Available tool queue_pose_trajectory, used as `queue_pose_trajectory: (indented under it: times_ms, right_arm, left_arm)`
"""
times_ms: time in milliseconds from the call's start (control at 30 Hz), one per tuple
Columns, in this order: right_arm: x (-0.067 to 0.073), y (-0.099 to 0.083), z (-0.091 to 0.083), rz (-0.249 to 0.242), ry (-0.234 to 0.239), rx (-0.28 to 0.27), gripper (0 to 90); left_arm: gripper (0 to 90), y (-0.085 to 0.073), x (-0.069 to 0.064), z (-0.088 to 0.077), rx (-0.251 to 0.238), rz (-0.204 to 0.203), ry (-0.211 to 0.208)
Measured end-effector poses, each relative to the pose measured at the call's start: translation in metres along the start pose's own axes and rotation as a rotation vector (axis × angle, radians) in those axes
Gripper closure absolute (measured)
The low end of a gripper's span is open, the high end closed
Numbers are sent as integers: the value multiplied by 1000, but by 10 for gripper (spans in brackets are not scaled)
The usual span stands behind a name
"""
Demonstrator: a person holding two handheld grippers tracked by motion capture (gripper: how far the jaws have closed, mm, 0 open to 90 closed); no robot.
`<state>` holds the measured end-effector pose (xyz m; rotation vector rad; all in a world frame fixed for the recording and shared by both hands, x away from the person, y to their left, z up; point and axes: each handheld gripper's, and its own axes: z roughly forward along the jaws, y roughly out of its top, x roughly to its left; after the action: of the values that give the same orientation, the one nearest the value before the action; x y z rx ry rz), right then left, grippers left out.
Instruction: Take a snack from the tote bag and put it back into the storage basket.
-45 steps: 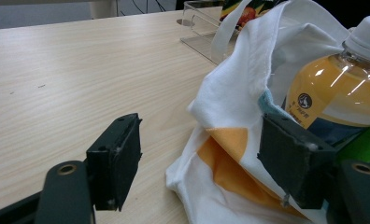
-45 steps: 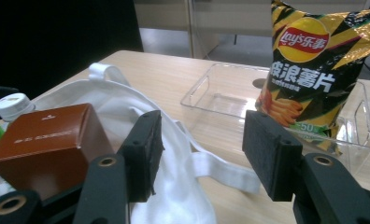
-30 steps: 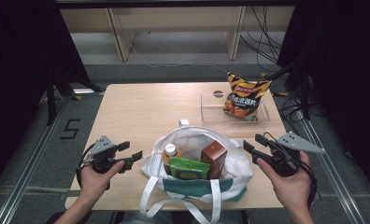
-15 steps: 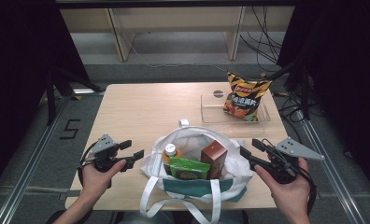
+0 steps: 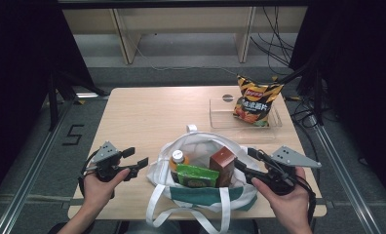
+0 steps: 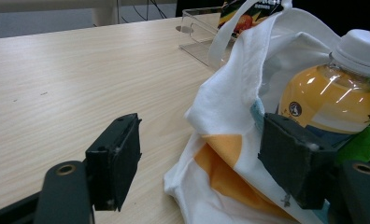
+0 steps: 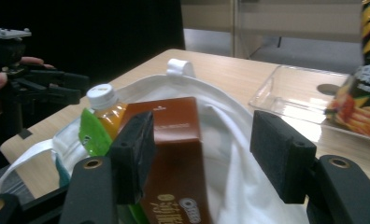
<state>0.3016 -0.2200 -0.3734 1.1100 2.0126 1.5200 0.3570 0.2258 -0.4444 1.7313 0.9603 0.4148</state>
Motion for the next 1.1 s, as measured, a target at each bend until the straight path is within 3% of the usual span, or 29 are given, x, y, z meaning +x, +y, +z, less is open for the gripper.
queue_pose_trajectory:
  times_ms: [33,100,133,167,200,233,267,333,433,467,500,533,567,633,700,733,800,867,967,1100]
  right_arm:
    - [3,0,0,23,10,21,398]
    - [3,0,6,-20,14,9,370]
    - [4,1,7,-24,14,18,360]
    - [8,0,9,1,26,25,349]
    - [8,1,12,-19,32,16,334]
    - [11,1,12,-1,22,30,324]
    - [11,1,16,-17,33,4,320]
    - [13,1,18,-21,55,6,311]
    - [14,-1,22,-44,46,0,281]
    - [18,-1,21,-5,39,21,276]
    - [16,-1,24,-40,41,2,274]
    - [17,-1,24,-33,47,2,271]
    - [16,0,24,-56,30,-1,267]
    - [21,1,23,-15,37,0,261]
    - [21,1,24,-57,29,2,251]
    - [22,1,25,-41,44,1,250]
    - [20,-1,28,-56,30,12,250]
    - [23,-3,31,-27,40,22,250]
    - [21,-4,37,-70,28,33,255]
    - [22,-7,43,-57,28,43,272]
  left_arm:
    - [287,0,0,0,2,1,1]
    - [287,1,0,0,-4,-3,-4]
    - [287,1,0,1,-5,1,-6]
    - [287,0,0,1,-4,-2,-6]
    - [287,0,0,2,-3,-13,-7]
    - [287,0,0,2,-2,-11,-7]
    - [287,0,0,2,-3,-12,-9]
    - [287,0,-1,1,-4,-16,-3]
    - [287,0,1,1,-2,2,-6]
    - [287,0,0,1,-3,2,-6]
    - [287,0,0,1,-4,2,-7]
    - [287,1,0,0,2,1,-3]
    - [287,1,-1,1,1,0,-3]
    - [287,0,0,2,-4,-12,-9]
    - [287,0,0,2,5,1,-3]
    - [287,0,0,2,4,-5,-5]
    - [287,0,-1,2,4,-4,-5]
    - [287,0,-1,2,4,-3,-6]
    - [286,0,0,2,4,-5,-6]
    - [286,0,0,2,7,-1,-5]
